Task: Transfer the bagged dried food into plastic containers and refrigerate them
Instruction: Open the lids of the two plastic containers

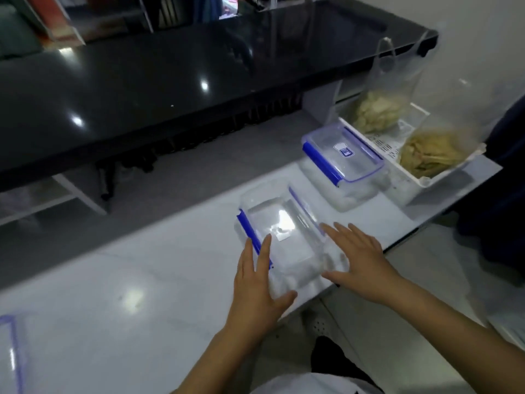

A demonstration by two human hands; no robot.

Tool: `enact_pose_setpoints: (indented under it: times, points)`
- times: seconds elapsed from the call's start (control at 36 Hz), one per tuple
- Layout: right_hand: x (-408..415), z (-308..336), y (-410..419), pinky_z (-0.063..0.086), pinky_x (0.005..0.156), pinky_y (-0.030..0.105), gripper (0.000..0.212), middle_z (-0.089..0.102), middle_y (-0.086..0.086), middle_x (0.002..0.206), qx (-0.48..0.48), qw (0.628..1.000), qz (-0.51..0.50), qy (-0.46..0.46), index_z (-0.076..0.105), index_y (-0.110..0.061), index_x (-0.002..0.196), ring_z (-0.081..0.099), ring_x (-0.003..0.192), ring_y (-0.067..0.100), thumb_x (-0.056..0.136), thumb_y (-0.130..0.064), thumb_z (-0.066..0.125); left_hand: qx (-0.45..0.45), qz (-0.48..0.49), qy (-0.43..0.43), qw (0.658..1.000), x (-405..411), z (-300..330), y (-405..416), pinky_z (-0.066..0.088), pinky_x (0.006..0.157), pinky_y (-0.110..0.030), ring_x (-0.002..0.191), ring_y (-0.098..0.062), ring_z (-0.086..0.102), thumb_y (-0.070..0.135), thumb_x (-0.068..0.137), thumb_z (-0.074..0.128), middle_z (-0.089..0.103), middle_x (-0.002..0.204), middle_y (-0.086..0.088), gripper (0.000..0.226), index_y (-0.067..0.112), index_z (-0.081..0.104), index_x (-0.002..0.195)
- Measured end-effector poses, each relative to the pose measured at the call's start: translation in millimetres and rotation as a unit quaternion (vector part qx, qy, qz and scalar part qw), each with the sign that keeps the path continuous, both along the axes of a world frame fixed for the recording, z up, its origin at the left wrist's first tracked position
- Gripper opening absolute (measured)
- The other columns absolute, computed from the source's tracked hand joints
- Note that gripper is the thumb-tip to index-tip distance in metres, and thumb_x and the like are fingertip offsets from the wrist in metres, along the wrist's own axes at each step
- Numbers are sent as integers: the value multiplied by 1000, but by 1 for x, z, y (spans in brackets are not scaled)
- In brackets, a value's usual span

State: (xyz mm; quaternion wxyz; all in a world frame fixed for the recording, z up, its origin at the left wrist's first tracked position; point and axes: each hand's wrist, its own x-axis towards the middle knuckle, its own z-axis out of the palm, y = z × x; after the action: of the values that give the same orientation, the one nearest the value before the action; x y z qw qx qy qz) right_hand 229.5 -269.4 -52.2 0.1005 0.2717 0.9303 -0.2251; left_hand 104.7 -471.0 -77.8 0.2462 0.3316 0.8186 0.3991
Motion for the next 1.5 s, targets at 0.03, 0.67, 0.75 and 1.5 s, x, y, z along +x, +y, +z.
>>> enact_pose_setpoints:
  times: [0.03,0.67,0.75,1.5]
  points:
    - [-3,-4,12,5,121,40,93,5,-9,165,-10,1000,15,3,-5,-52,146,-2,152,18,85,-59,64,-3,16,8,1000,3,0,10,28,118,-38,148,-9,16,61,73,76,0,162,21,110,51,-2,151]
    - [-83,-28,85,-3,122,48,67,12,-3,165,-17,959,276,64,5,-37,155,-8,152,27,101,-43,44,-99,211,25,972,-12,20,89,33,116,-46,146,-13,28,32,78,83,19,162,11,101,42,16,152]
    - [-94,-26,90,3,123,46,74,11,-3,165,-42,953,294,55,1,-39,155,-8,152,26,99,-43,49,-76,209,20,975,-24,26,90,37,112,-43,138,-10,35,29,76,84,31,154,10,96,39,24,150]
    - [-25,-20,159,-8,119,51,88,-5,-4,166,84,988,128,14,-1,-34,157,-9,152,23,76,-67,-13,25,214,-58,975,48,29,196,42,105,-27,128,2,37,32,96,63,38,145,21,54,55,31,133]
